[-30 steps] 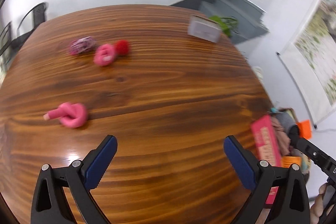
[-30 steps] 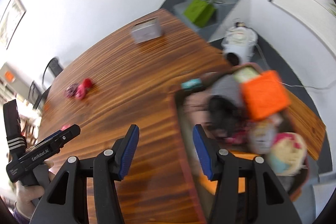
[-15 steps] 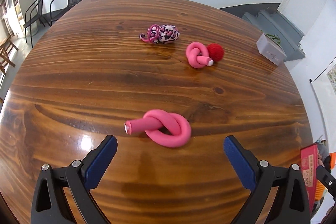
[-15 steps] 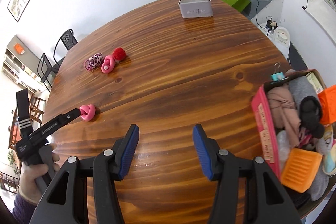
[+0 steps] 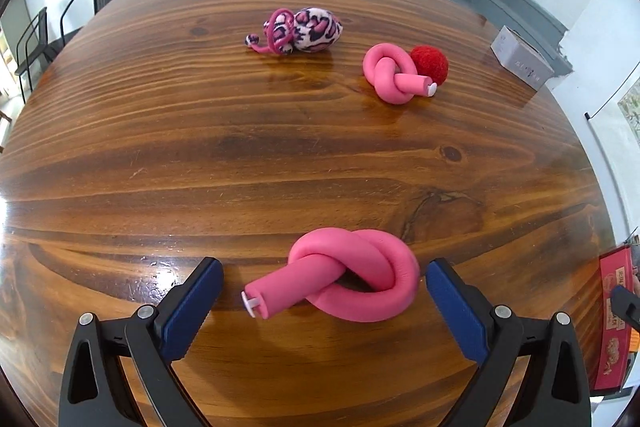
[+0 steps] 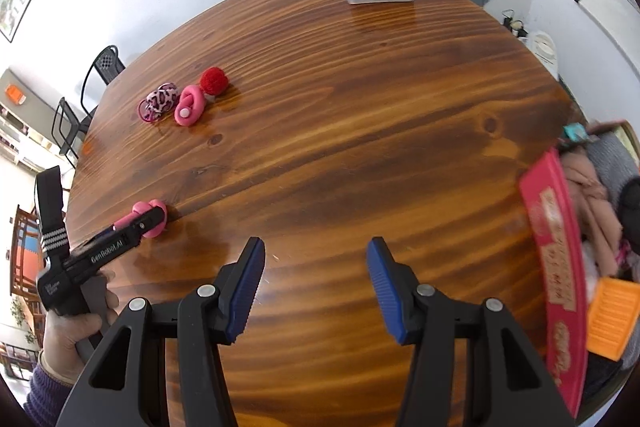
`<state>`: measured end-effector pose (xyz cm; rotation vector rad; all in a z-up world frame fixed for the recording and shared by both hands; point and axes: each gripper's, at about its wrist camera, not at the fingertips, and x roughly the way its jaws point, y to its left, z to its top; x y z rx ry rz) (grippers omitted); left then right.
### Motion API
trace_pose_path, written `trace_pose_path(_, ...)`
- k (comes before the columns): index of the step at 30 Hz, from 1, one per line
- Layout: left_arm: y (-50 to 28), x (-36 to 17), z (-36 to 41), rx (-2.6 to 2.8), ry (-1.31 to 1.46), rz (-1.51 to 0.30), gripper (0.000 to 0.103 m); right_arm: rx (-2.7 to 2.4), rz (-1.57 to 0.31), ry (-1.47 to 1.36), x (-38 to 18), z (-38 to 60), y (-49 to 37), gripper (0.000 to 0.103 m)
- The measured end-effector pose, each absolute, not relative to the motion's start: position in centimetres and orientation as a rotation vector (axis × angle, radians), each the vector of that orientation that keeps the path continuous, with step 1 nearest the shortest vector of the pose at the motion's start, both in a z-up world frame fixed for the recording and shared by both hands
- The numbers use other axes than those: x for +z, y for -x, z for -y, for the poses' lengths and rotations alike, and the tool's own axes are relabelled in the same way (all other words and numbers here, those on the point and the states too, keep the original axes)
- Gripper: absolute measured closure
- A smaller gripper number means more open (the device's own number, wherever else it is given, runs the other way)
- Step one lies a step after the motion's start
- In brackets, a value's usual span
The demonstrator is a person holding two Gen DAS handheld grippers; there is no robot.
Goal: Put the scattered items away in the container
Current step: 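Move both grippers back over the pink foam knots on the table, then grasp a pink foam knot with the left gripper while the right grasps another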
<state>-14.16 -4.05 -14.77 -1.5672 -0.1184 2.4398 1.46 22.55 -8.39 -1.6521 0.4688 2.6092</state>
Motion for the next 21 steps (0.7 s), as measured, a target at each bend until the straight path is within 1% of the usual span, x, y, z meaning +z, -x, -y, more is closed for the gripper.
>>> trace_pose_path(1,14.0,-14.8,4.1,2.441,1.556,0.114,0.002,2.616,-0.461,1.655,-8.4,-22.1,-1.1,0.045)
trace_pose_path(2,13.9,-14.7,4.1,2.441,1.546,0.098,0.006,2.627,-0.45,1.656,-8.4,-21.5,-0.5,0.045)
trace_pose_path(3,13.8,-14.7,4.1,2.433,1.533,0.094,0.013,2.638,-0.438,1.657,-8.5,-20.9,0.0,0.045)
trace_pose_path(4,13.7,-14.5,4.0,2.421,1.521,0.095,0.017,2.649,-0.425,1.658,-8.5,-20.3,0.5,0.045)
trace_pose_path(5,13.7,-14.4,3.9,2.403,1.515,0.101,0.027,2.664,-0.412,1.659,-8.5,-19.6,1.3,0.045)
trace_pose_path(11,13.1,-14.0,4.6,2.37,1.507,0.132,0.029,2.74,-0.353,1.658,-8.5,-16.1,5.1,0.045)
trace_pose_path(13,12.8,-13.5,5.2,2.375,1.489,0.147,0.031,2.772,-0.325,1.65,-8.5,-14.9,6.5,0.045)
trace_pose_path(14,12.8,-13.2,5.5,2.375,1.48,0.158,0.04,2.794,-0.304,1.644,-8.5,-14.0,7.5,0.045)
trace_pose_path(15,12.7,-12.9,5.8,2.373,1.475,0.166,0.043,2.806,-0.286,1.64,-8.6,-13.4,8.3,0.045)
trace_pose_path(21,12.2,-11.4,7.5,2.399,1.433,0.187,0.043,2.831,-0.227,1.643,-9.9,-10.4,13.6,0.045)
